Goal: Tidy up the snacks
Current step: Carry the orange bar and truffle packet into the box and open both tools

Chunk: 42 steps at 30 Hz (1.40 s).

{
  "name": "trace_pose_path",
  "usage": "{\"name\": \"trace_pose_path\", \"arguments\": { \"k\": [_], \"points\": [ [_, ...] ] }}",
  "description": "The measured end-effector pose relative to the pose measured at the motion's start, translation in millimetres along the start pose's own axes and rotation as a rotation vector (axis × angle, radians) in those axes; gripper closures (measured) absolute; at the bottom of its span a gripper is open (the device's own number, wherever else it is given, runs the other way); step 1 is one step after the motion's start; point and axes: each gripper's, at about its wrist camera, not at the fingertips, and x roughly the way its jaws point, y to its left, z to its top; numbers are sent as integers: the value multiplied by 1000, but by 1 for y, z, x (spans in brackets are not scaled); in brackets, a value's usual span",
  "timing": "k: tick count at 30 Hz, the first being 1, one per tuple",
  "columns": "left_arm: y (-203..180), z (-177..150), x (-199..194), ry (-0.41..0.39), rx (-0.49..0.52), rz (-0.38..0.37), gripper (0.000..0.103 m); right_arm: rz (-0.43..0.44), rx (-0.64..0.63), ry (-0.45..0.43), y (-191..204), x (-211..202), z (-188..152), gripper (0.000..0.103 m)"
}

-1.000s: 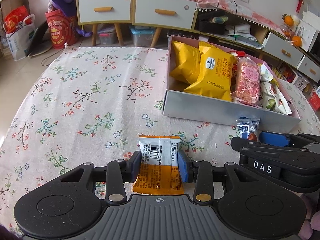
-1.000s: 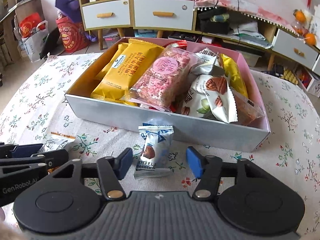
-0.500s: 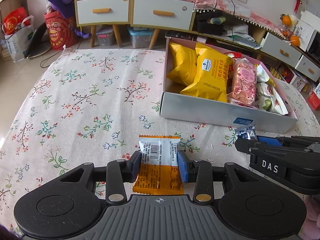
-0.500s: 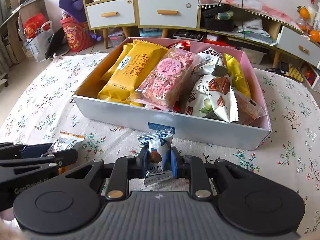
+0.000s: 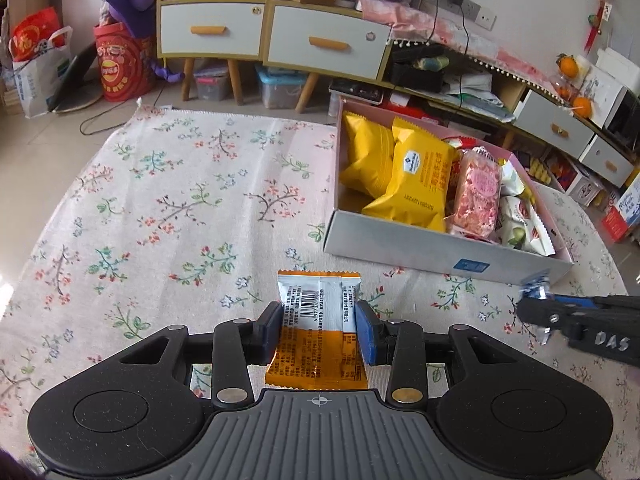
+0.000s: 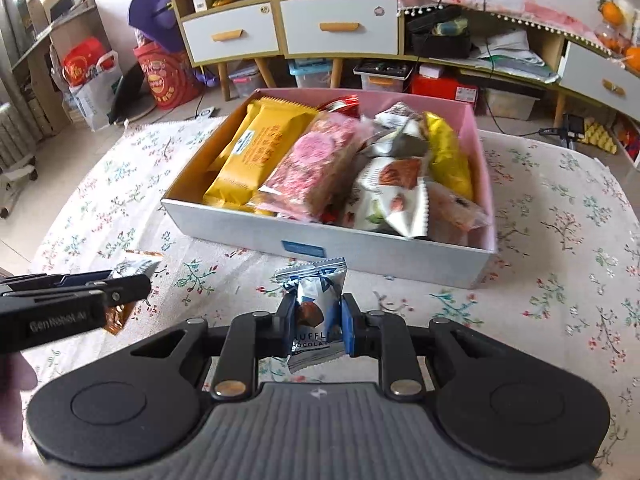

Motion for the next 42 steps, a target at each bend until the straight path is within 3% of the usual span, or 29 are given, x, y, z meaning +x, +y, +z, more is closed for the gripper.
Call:
{"name": "trace_pose_path", "arguments": {
  "k": [5, 12, 19, 26, 42],
  "points": [
    [-9, 13, -8, -47, 53, -23, 67, 49, 47, -11, -15, -12, 5, 83],
    [-18, 51, 5, -84, 33, -87, 67, 79, 93, -50, -37, -17, 24, 83],
    [-32, 80, 28, -72, 60, -100, 67, 42, 113, -86, -55, -13, 57, 83],
    [-30, 79, 54, -23, 76, -79, 67, 31, 171, -79, -72, 14, 91, 83],
    [-28, 84, 66, -71, 133, -121, 64, 64, 156, -52, -54, 57, 130, 81]
  ]
}}
